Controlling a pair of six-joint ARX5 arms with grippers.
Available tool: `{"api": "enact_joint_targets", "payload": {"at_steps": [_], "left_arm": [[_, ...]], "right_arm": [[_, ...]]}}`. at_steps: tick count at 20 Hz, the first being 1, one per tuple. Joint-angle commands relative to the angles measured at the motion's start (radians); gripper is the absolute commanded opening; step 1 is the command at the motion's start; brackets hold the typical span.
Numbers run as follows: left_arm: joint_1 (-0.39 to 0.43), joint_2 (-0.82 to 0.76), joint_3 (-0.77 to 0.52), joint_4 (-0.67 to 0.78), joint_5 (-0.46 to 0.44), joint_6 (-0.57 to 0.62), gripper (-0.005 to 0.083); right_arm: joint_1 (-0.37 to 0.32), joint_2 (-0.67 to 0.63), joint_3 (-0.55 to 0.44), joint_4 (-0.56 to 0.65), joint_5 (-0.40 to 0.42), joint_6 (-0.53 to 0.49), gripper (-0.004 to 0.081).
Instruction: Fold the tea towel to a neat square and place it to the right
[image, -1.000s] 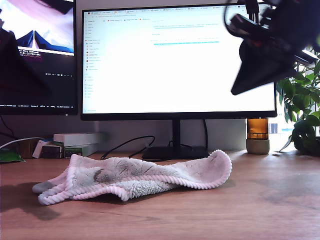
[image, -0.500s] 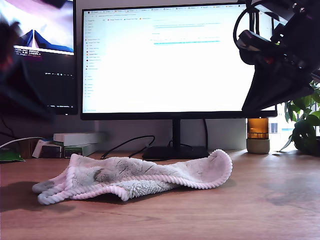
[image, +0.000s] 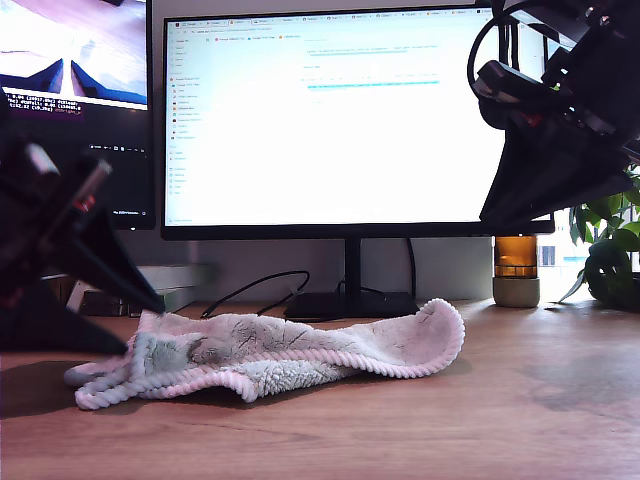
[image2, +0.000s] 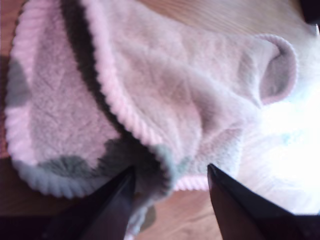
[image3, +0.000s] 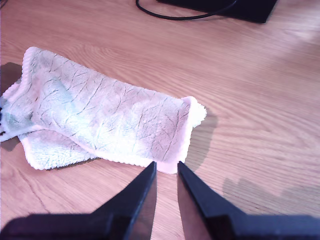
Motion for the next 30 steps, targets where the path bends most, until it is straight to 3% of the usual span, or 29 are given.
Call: {"api": "enact_joint_targets", "payload": {"at_steps": [1, 6, 8, 11, 12, 17, 22, 30], "left_arm": [[0.001, 0.021, 0.013, 0.027, 0.012, -0.013, 0.0415], [-0.023, 0.051, 0.013, 0.078, 0.041, -0.040, 0.0412], [-0.040, 0.064, 0.014, 0.101, 0.043, -0.055, 0.0366], [-0.069, 0.089, 0.018, 0.134, 0.037, -0.055, 0.0031], [-0.071, 0.094, 0.018, 0.147, 0.035, -0.054, -0.0027], [-0.071, 0.094, 0.023, 0.166, 0.037, -0.054, -0.0020], [-0.070, 0.094, 0.025, 0.183, 0.041, -0.054, -0.0020], [-0.070, 0.094, 0.025, 0.183, 0.043, -0.054, -0.0020]], "right_arm": [[0.002, 0.006, -0.010, 0.010, 0.001, -0.005, 0.0111], [0.002, 0.055, -0.010, 0.010, -0.005, -0.003, 0.0111], [-0.002, 0.105, -0.010, 0.018, -0.050, 0.004, 0.0131], [-0.040, 0.188, 0.003, 0.040, -0.142, 0.083, 0.0225], [-0.058, 0.212, 0.013, 0.040, -0.170, 0.115, 0.0244], [-0.109, 0.305, 0.114, 0.019, -0.211, 0.167, 0.0255], [-0.109, 0.415, 0.207, -0.042, -0.229, 0.188, 0.0255], [-0.109, 0.458, 0.217, -0.068, -0.202, 0.188, 0.0255]]}}
